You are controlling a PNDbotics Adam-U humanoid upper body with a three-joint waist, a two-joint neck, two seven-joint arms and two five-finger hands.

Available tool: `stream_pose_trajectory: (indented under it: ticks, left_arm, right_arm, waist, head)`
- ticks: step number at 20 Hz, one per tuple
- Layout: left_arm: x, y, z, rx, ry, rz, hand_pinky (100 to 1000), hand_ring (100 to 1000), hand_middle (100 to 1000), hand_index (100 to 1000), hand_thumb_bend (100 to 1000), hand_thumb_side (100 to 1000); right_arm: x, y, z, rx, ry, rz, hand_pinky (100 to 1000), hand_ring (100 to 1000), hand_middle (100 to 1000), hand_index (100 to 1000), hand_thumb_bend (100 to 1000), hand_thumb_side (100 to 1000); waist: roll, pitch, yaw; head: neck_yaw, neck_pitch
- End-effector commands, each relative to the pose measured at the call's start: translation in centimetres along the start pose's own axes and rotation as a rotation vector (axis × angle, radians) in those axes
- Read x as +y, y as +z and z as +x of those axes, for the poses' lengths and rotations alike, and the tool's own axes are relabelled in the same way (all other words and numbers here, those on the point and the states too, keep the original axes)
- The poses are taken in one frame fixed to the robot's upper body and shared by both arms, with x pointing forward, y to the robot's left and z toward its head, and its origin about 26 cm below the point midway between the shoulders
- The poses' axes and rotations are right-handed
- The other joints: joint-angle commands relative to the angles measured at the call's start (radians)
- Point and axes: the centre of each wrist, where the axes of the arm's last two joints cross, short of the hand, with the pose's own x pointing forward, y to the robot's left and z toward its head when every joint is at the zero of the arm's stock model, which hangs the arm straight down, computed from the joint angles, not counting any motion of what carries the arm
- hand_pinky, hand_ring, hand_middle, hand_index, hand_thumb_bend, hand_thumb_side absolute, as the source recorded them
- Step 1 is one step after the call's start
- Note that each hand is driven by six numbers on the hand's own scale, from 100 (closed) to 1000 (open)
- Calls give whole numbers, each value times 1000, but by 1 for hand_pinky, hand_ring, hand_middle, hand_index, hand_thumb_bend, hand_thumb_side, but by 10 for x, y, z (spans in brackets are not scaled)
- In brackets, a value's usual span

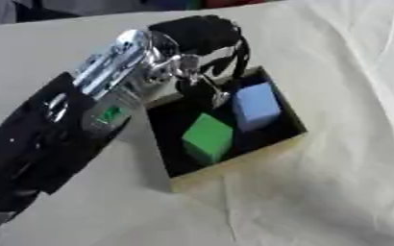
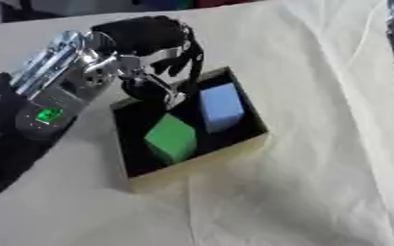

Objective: Pick up objects on the table and place them in the box.

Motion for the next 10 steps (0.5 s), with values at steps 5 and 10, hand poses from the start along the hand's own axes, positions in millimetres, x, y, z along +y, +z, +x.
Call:
stream_pose_trajectory:
  ticks: [5, 10]
  left_arm:
    - [7, 3, 2, -12, -28, 19, 366, 312, 320, 499, 100, 100]
    - [8, 5, 4, -20, -24, 25, 417, 347, 357, 541, 100, 100]
  right_arm:
    - [-9, -2, 4, -20, 25, -23, 835, 753, 680, 931, 100, 843]
    - [-9, -2, 4, -19, 24, -25, 835, 753, 680, 931, 100, 839]
  waist:
    - [-8, -20, -1]
    - [-8, -21, -2]
  head:
    - [5, -4]
    - [4, -7]
